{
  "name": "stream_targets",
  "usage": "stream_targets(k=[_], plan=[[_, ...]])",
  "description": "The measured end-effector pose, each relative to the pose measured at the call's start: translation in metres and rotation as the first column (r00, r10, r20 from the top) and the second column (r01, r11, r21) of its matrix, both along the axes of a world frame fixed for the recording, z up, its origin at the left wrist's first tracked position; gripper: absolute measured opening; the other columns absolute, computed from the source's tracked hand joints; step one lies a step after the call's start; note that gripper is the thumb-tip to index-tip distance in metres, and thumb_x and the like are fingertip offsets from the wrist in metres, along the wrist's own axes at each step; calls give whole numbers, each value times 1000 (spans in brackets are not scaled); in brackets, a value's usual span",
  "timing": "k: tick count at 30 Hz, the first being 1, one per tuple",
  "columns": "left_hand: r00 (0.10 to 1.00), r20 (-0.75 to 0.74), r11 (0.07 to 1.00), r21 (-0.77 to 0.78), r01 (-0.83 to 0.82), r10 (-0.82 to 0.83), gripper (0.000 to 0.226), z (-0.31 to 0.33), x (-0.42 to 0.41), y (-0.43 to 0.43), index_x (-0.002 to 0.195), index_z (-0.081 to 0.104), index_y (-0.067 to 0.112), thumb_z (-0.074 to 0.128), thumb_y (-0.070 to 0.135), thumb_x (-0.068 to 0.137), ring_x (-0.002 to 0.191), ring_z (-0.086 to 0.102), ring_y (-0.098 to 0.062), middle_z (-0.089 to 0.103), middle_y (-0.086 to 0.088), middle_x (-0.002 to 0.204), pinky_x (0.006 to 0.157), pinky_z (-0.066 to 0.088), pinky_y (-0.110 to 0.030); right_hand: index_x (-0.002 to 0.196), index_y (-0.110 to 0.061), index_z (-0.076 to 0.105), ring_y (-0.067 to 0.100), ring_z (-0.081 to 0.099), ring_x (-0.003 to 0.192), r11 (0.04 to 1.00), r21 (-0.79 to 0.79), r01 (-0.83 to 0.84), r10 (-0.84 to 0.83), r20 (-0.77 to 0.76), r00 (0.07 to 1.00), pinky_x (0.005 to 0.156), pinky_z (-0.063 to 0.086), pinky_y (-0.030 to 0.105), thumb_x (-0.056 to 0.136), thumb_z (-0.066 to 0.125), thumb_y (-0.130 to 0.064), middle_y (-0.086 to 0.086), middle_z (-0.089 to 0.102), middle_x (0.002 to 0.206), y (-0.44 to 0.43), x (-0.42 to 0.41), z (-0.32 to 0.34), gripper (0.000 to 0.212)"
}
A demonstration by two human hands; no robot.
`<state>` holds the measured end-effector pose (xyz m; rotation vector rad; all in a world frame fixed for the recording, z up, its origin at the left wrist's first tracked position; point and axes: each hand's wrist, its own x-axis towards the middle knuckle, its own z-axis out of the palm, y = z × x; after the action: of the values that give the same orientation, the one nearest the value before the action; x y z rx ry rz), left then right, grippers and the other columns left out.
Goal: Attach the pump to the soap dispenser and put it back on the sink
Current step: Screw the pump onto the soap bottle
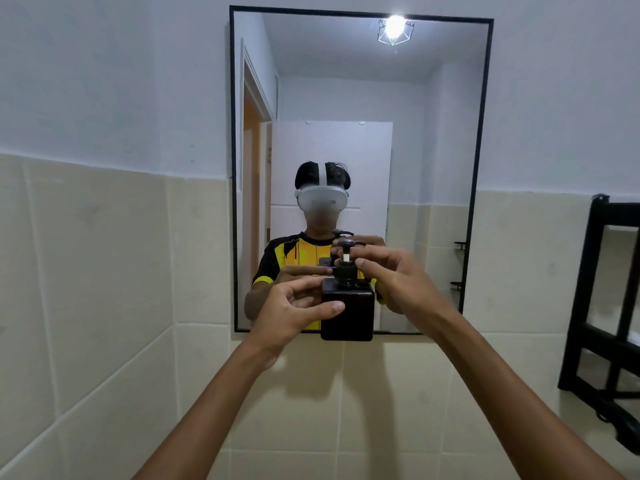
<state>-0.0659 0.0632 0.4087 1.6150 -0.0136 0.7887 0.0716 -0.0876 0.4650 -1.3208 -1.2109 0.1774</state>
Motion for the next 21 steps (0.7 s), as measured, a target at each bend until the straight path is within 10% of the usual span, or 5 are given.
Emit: stream_targets(k=[13, 21], plan=[[1000, 2, 999, -33, -29, 29, 64, -6, -8, 6, 125, 67, 4, 87, 15, 65, 113, 72, -24, 76, -13, 119, 91, 58, -29, 119, -7, 72, 19, 70, 115, 999, 49, -19, 22, -67, 998, 102, 52, 35, 95, 63, -5, 9, 76, 118, -3, -4, -11, 26], [999, 0, 999, -16, -38, 38, 62, -4, -10, 6, 123, 68, 7, 84, 16, 64, 109, 74, -22, 77, -11, 115, 87, 60, -29, 122, -6, 69, 15, 71, 111, 999, 1, -42, 42, 1, 999, 92, 57, 21, 96, 58, 5, 15, 76, 115, -2, -13, -6, 30]])
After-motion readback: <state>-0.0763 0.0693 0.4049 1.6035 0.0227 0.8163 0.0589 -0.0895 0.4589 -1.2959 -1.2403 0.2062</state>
